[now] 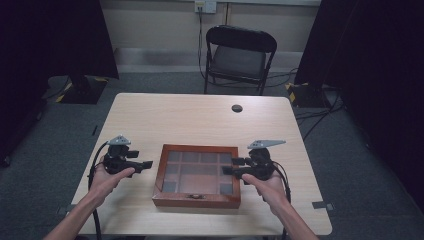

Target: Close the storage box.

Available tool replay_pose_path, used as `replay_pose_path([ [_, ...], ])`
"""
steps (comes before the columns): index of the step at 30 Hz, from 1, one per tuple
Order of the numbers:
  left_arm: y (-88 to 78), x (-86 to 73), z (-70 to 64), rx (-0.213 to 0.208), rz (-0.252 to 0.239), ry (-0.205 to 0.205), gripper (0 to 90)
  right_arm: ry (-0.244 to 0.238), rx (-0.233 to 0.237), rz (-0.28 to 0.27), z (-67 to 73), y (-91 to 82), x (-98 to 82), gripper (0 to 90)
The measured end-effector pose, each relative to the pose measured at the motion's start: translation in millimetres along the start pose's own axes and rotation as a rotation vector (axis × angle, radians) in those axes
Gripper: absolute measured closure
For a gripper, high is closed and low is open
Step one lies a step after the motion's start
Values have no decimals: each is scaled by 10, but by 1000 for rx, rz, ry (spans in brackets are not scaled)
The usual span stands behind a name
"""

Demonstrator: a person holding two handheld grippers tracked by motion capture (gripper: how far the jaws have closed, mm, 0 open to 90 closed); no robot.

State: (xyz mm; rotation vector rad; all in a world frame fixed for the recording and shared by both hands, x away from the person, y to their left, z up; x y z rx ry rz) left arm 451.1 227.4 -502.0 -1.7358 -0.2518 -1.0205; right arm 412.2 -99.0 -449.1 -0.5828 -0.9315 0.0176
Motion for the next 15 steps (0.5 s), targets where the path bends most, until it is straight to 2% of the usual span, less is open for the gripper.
replay_pose_path([
  [3,-8,5,-2,2,-1,-4,189,18,-44,-9,-123,-120,-59,374],
  [5,-19,0,3,8,9,8,188,42,-81,-18,-223,-206,-110,330],
  [9,-75,-41,71,19,21,19,185,76,-185,-24,-461,-391,-221,260],
  [11,-94,-98,124,40,39,31,176,98,-223,-18,-568,-468,-279,211],
  [12,-95,-119,147,42,34,17,175,102,-237,-12,-619,-500,-316,192],
  [13,-92,-146,170,43,41,7,175,113,-229,-18,-654,-527,-349,173],
  [15,-66,-197,216,60,57,10,171,105,-239,-31,-768,-577,-417,138],
])
Point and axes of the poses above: each handheld gripper's, and its own axes: y roughly forward along the jaws, x roughly out of its top, z roughly to its left, the point moved 9 cm from there along y, roughly forward along the jaws, and after that the axes turned 11 degrees about x, right-handed, at the moved point
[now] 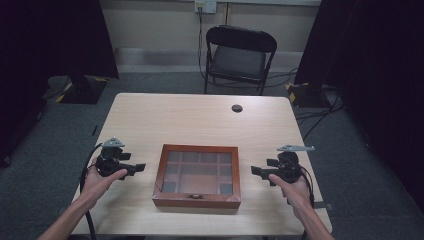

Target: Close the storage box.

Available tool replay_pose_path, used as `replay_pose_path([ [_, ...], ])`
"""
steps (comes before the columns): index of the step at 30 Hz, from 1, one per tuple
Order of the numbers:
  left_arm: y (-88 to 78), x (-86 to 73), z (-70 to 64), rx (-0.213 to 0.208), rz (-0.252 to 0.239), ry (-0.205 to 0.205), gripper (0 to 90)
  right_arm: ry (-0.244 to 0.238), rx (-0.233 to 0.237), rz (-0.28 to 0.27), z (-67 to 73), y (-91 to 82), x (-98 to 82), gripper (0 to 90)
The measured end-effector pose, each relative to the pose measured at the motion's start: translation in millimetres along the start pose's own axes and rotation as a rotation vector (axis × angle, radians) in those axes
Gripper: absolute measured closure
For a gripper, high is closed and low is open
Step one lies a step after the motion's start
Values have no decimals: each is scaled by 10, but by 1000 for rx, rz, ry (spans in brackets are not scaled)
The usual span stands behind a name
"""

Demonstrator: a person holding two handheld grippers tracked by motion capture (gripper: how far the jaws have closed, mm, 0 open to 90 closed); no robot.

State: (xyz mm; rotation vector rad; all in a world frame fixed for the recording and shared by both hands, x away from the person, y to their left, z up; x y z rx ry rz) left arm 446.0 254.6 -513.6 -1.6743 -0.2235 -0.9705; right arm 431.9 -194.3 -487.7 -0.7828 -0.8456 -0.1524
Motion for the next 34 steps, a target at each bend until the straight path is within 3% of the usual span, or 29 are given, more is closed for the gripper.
replay_pose_path([
  [5,50,-95,92,4,31,-29,171,51,-117,8,-353,-51,-139,145],
  [8,120,-162,184,70,46,-44,172,74,-180,47,-470,-28,-237,146],
  [11,185,-234,225,100,56,-27,164,62,-213,119,-531,20,-349,146],
  [14,265,-301,301,174,71,-21,161,58,-267,186,-594,81,-470,146],
  [17,315,-322,332,232,69,-16,150,9,-331,192,-630,133,-477,142],
  [19,346,-309,314,250,45,-18,134,-23,-373,171,-665,169,-472,77],
  [20,358,-309,303,243,34,-17,115,-25,-369,147,-669,206,-480,0],
  [22,378,-315,315,244,14,-7,63,-47,-367,112,-673,243,-488,0],
  [24,410,-320,335,242,-22,-32,2,-46,-375,99,-674,245,-489,0],
  [29,411,-321,338,244,-32,-31,0,-55,-385,48,-682,272,-474,0],
  [34,411,-321,338,243,-32,-31,0,-53,-388,43,-683,280,-468,0],
])
Point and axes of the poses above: each handheld gripper's, and its own axes: y roughly forward along the jaws, x roughly out of its top, z roughly to its left, the point moved 9 cm from there along y, roughly forward along the jaws, and after that the axes turned 11 degrees about x, right-handed, at the moved point
